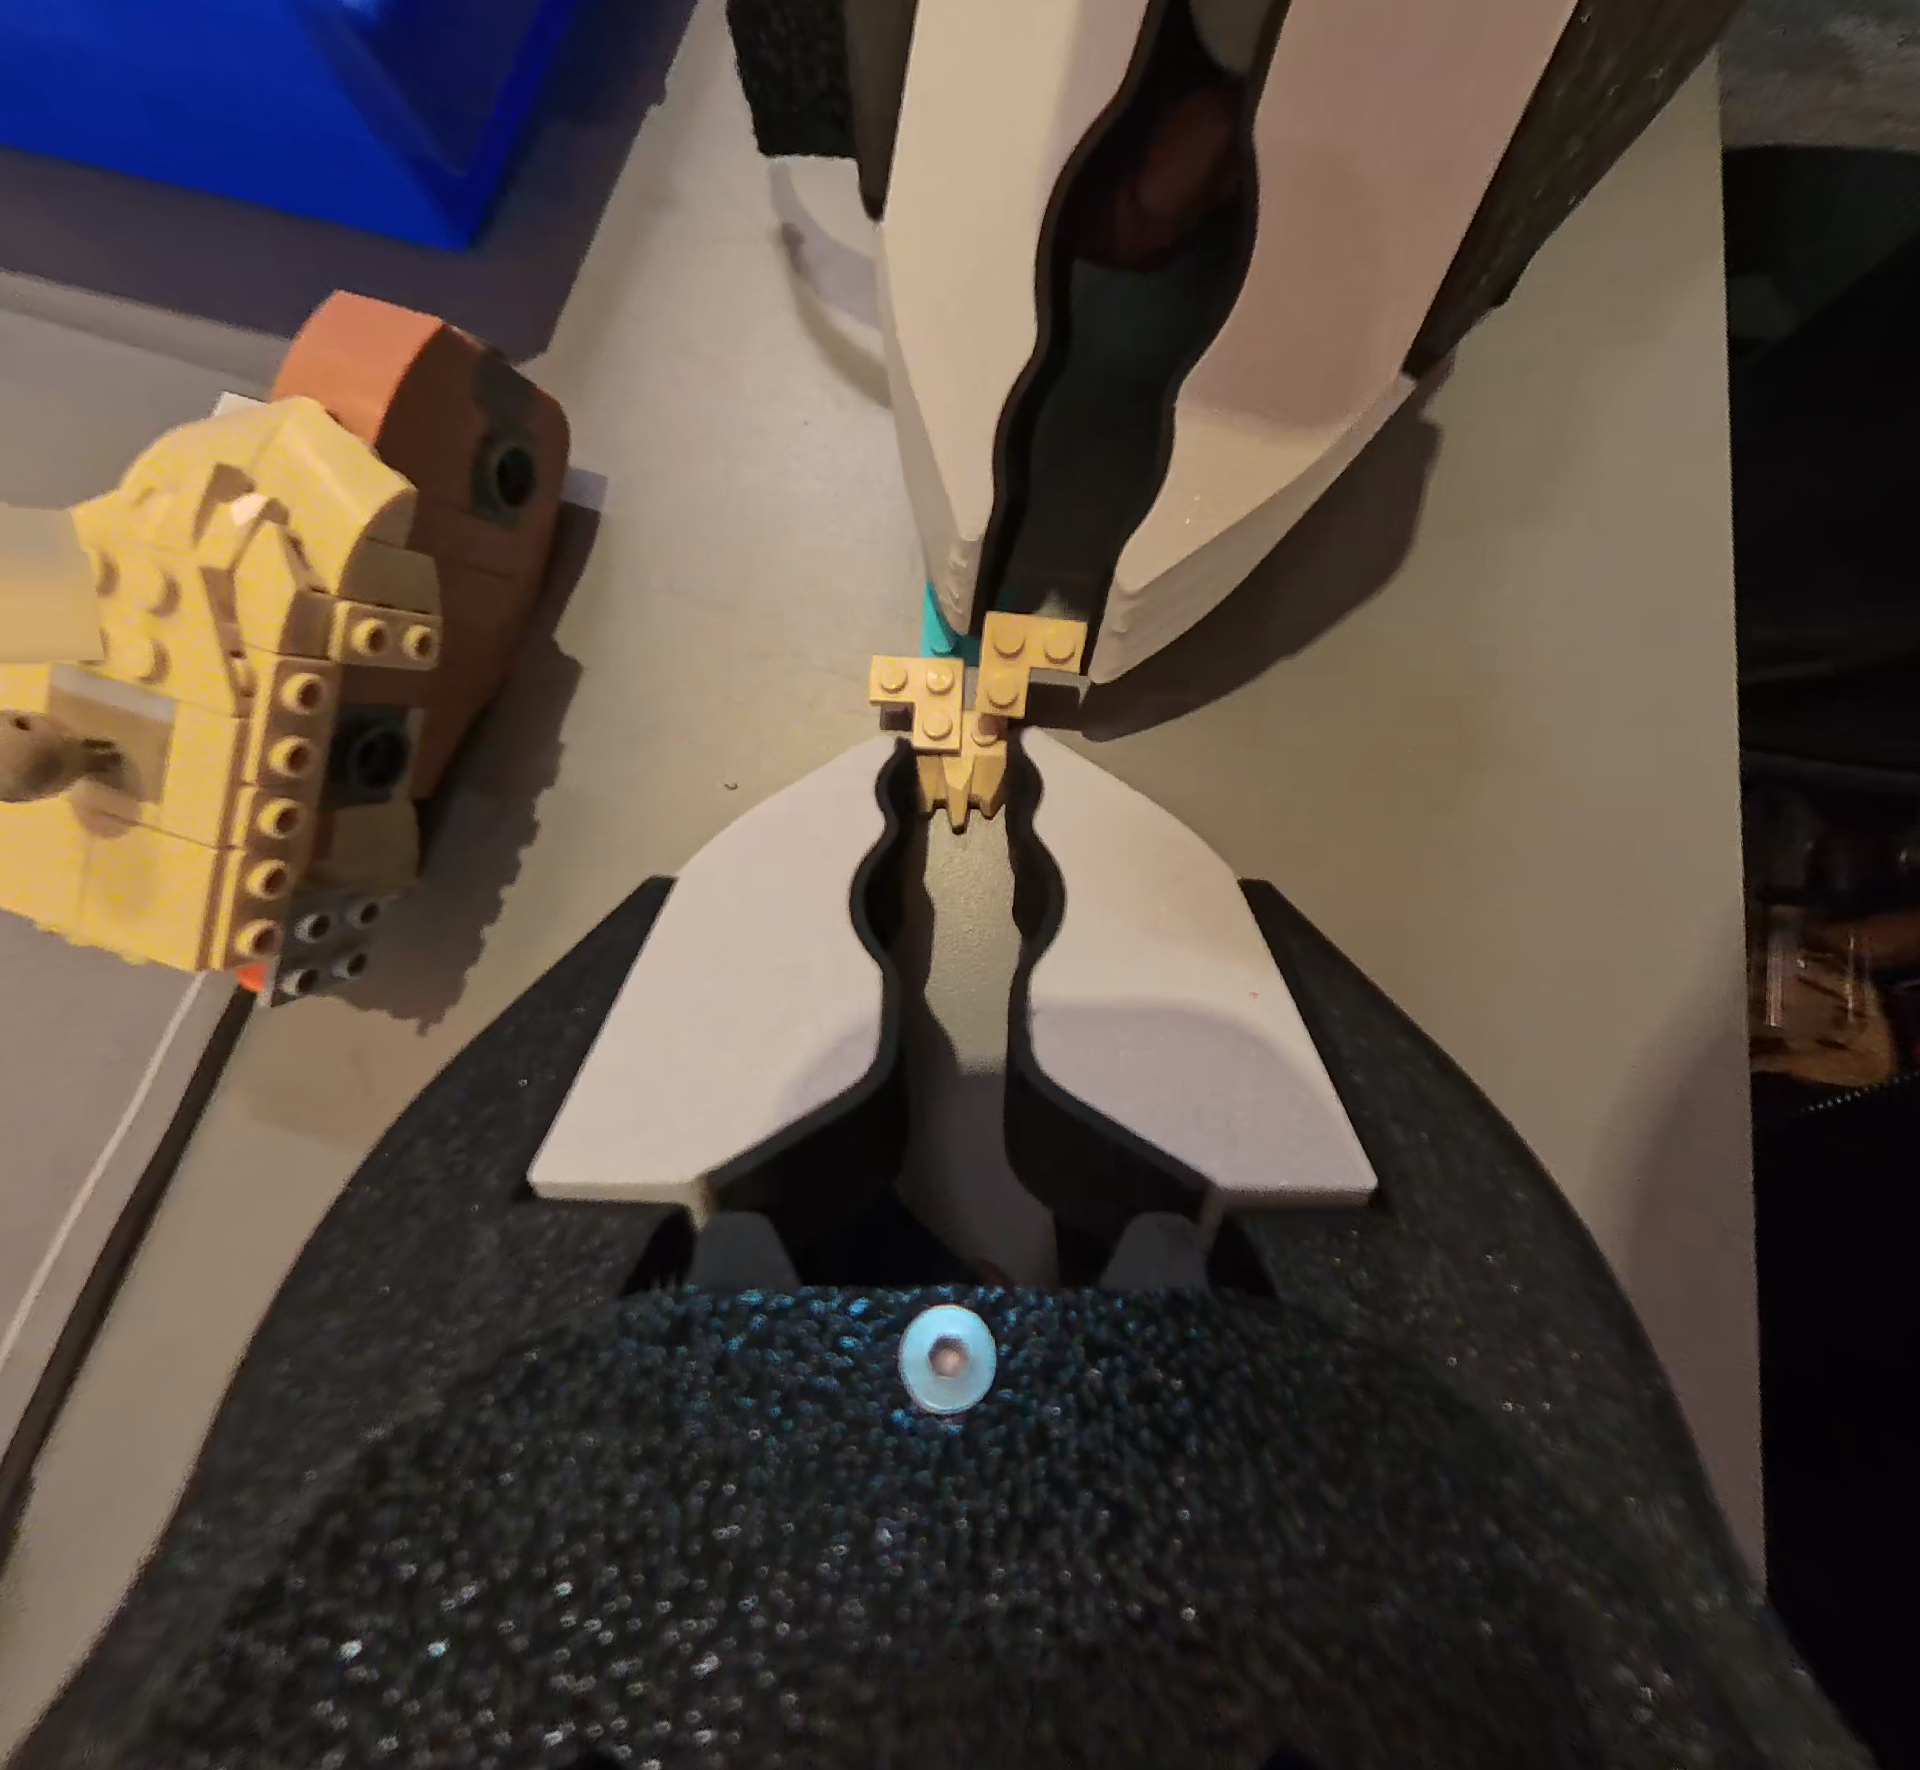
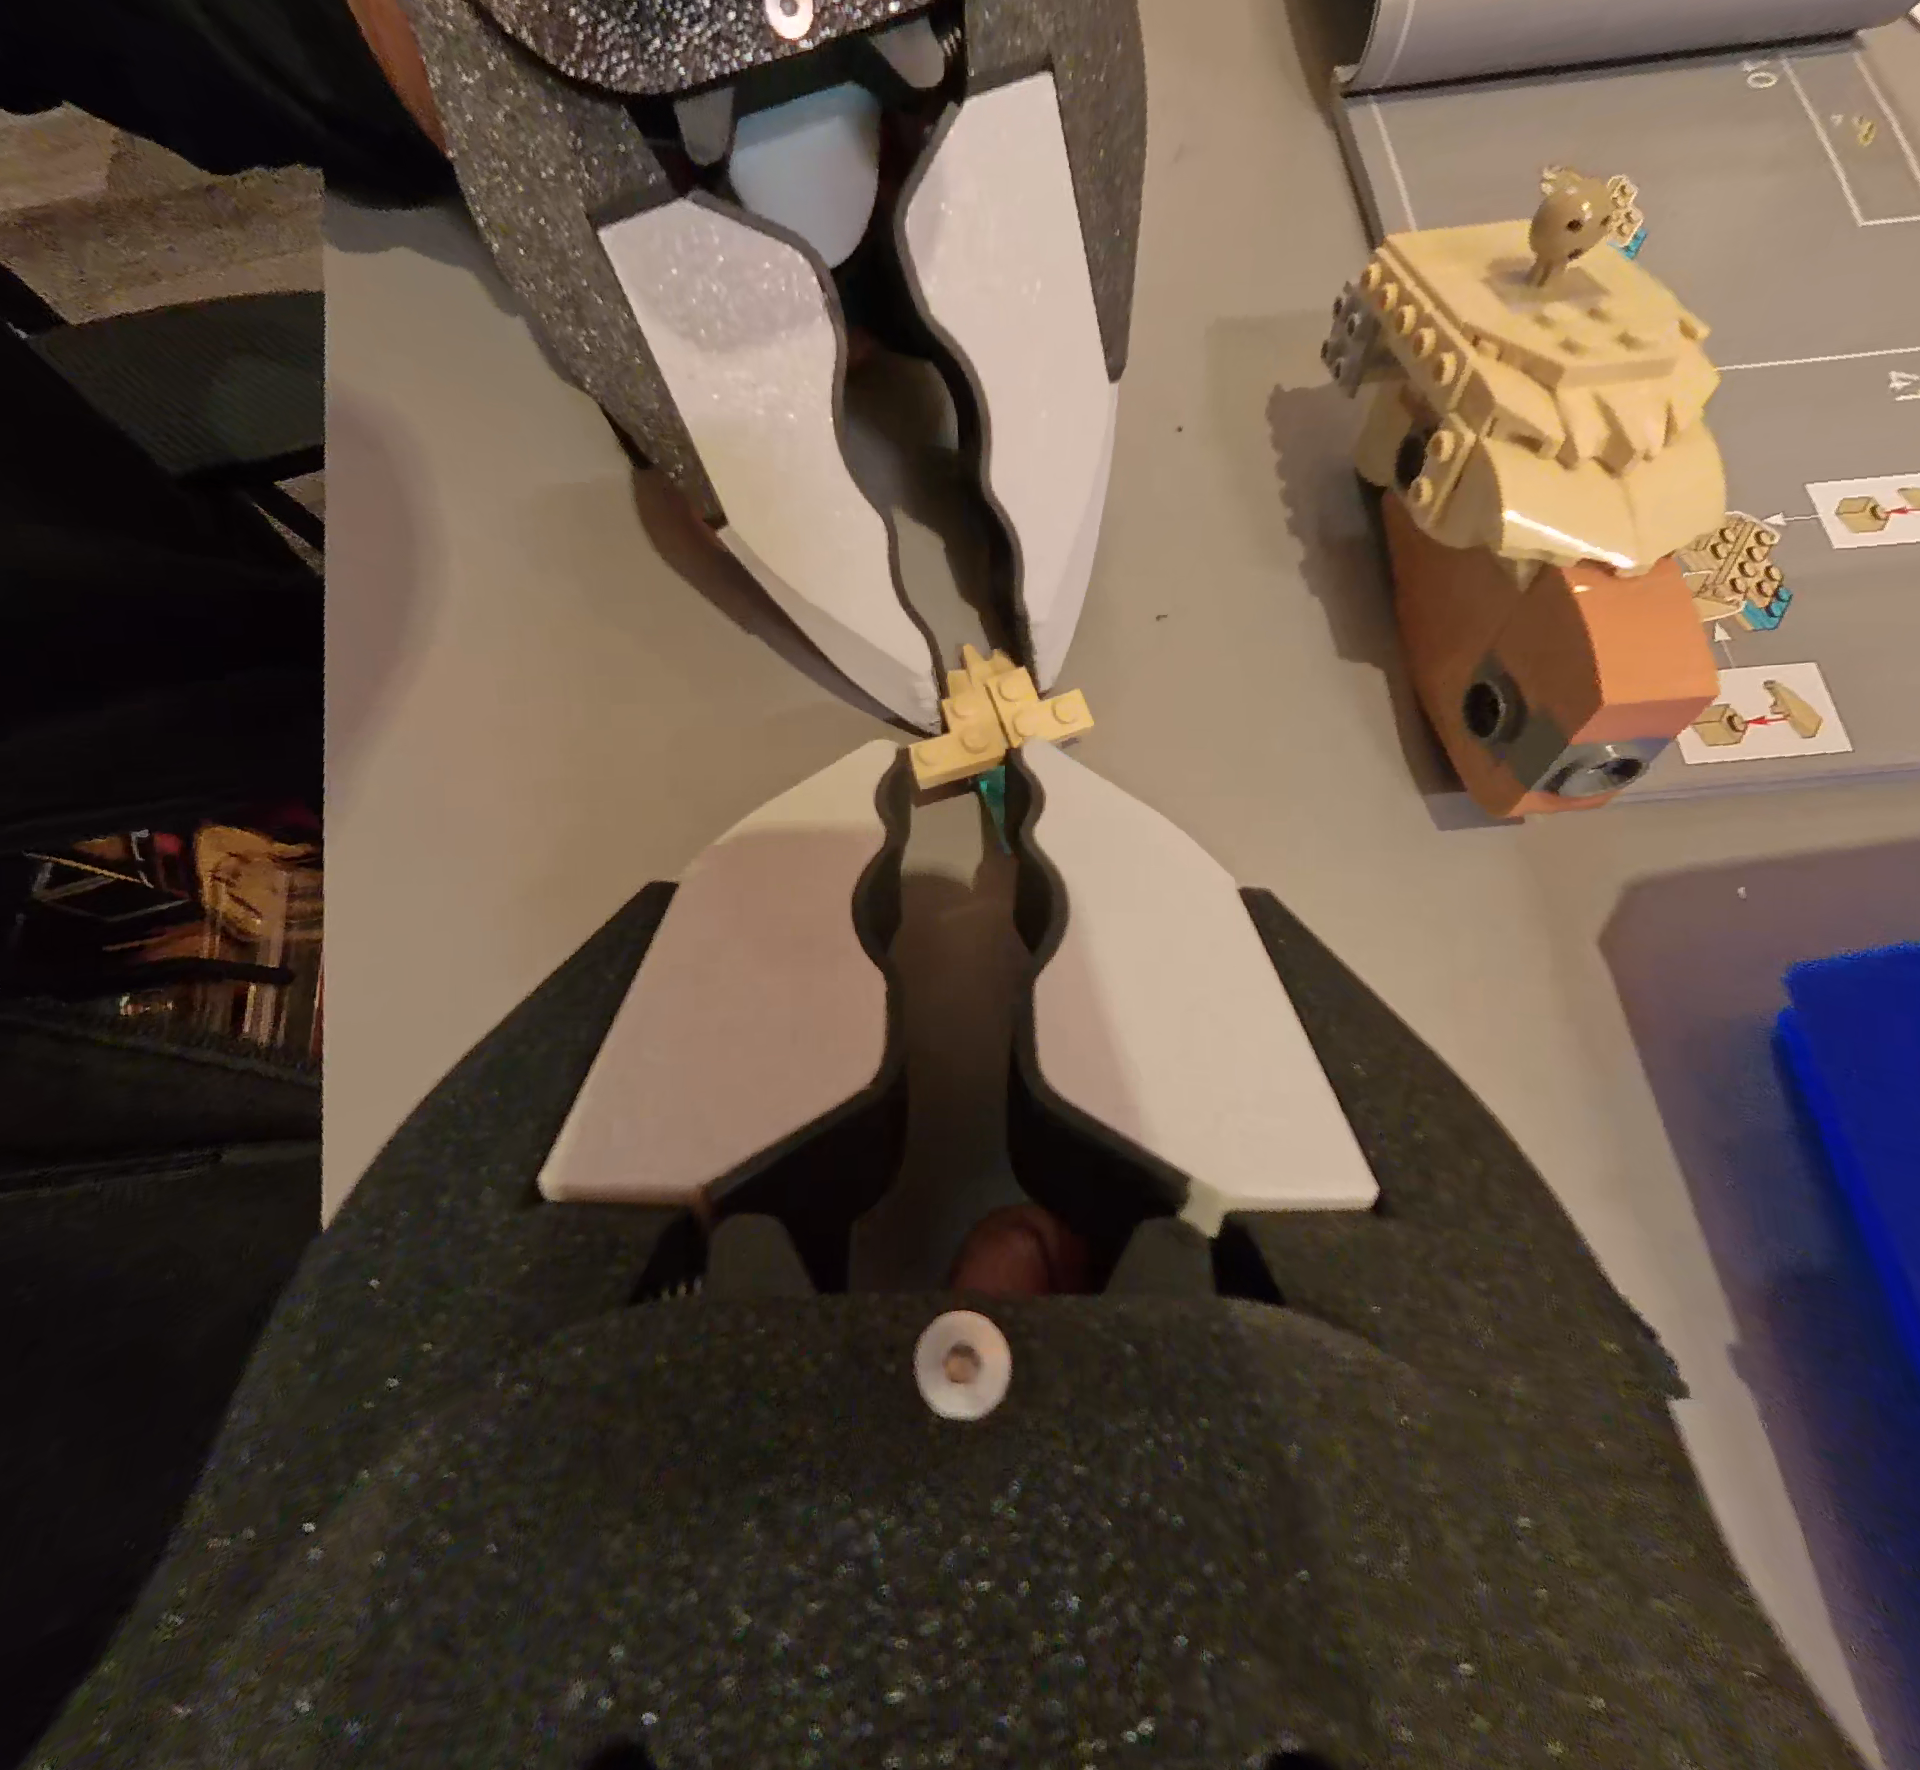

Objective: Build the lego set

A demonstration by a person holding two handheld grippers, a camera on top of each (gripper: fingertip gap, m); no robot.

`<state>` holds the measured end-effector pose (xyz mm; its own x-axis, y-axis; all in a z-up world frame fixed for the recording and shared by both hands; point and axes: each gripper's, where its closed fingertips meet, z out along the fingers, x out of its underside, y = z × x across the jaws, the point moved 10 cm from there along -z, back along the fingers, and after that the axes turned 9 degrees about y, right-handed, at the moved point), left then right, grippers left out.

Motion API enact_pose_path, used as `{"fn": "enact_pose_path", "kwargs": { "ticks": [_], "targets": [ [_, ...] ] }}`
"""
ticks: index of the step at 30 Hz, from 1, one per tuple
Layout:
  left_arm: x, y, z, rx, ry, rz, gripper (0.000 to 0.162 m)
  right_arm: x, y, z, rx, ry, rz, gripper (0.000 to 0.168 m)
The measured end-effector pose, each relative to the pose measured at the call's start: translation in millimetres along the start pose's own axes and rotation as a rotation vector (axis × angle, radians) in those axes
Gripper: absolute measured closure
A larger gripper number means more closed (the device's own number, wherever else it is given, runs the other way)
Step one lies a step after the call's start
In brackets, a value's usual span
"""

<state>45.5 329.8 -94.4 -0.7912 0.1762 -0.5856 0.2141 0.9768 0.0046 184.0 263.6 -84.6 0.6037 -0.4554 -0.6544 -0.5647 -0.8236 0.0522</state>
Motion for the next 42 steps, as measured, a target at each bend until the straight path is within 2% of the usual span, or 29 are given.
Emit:
{"fn": "enact_pose_path", "kwargs": {
  "ticks": [42],
  "targets": [
    [1.5,-2.2,-1.3,0.018,-0.012,-0.005,0.146,2.0,13.3,0.7,0.155,0.015,-0.107,0.145]
  ]
}}
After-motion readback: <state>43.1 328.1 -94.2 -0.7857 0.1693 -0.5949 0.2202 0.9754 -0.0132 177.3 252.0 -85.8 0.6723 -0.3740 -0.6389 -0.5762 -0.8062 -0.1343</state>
